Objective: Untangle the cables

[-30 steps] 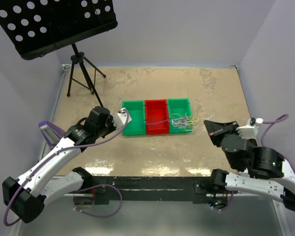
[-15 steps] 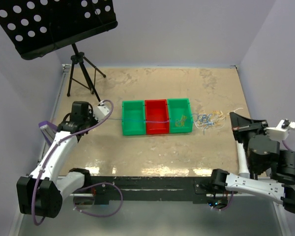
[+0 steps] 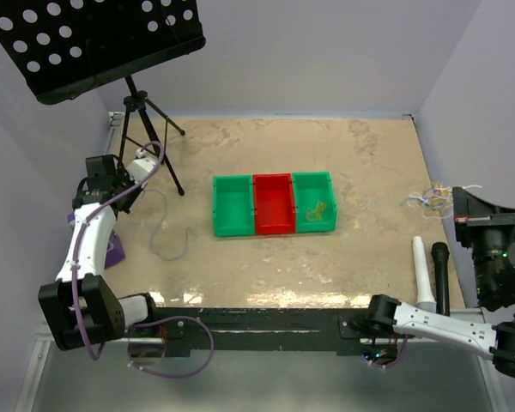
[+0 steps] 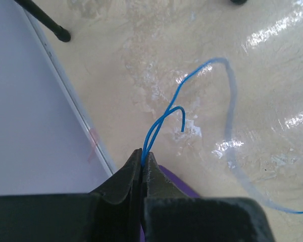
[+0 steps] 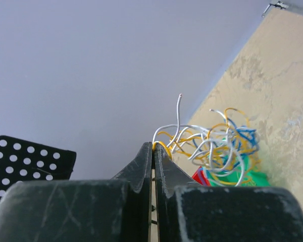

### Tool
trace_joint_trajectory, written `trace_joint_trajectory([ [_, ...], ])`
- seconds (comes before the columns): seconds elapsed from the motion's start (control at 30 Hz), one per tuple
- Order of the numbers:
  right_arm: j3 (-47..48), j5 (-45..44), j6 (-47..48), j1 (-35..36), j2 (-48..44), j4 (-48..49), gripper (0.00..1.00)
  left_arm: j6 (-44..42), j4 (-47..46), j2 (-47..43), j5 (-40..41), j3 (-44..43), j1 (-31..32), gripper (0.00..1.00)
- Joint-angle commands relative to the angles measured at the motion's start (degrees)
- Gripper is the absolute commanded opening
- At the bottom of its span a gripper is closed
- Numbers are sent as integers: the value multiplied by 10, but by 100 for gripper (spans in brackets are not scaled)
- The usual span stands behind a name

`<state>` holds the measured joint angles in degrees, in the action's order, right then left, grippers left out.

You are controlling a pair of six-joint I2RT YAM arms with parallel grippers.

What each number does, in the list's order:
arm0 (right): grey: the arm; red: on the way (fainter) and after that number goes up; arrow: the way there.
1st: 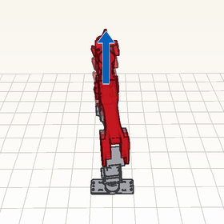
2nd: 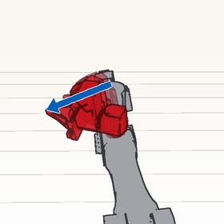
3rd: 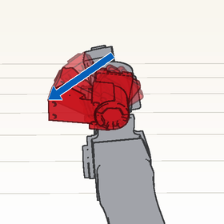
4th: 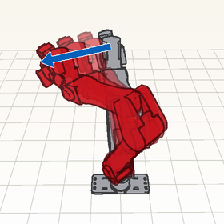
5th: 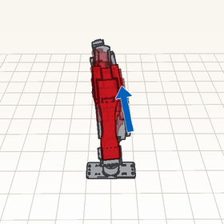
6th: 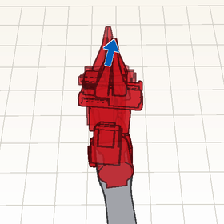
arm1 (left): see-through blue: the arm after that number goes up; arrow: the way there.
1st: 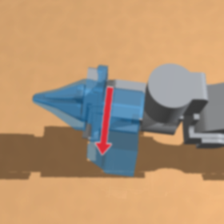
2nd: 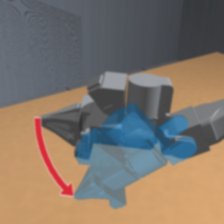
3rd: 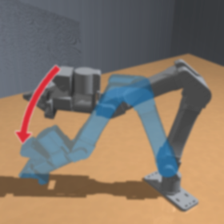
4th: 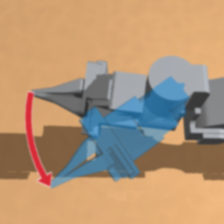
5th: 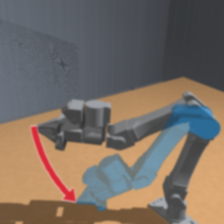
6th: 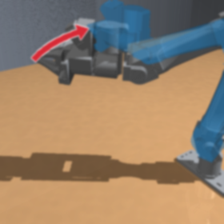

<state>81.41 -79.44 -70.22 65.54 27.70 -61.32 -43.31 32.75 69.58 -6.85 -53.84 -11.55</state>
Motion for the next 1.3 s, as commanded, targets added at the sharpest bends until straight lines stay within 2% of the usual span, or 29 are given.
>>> trace_joint_trajectory([
  [0.0, 23, -29, 46, 8, -15, 10, 0, 4, 40, 14, -97, -72, -20, 0],
  [0.13, -30, 2, 44, 8, -16, 42, 0, 21, 106, 9, -212, -150, -10, 0],
  [0.27, -80, 38, 18, 8, -13, 58, 0, 17, 177, -1, -277, -226, 13, 0],
  [0.43, -127, 74, 9, 8, -5, 88, 0, 19, 214, -26, -300, -277, 28, 0],
  [0.7, -159, 104, -4, 8, 16, 109, 0, 48, 224, -39, -349, -349, 29, 0],
  [0.83, -165, 108, -12, 8, 20, 111, 0, 80, 202, -35, -359, -413, 29, 0],
  [1.03, -183, 115, -25, 8, 22, 112, 0, 166, 101, -37, -375, -474, 31, 0],
  [1.13, -194, 120, -35, 8, 20, 113, 0, 191, 75, -26, -384, -486, 39, 0],
  [1.27, -209, 131, -45, 8, 18, 116, 0, 207, 50, -22, -379, -460, 64, 0],
])
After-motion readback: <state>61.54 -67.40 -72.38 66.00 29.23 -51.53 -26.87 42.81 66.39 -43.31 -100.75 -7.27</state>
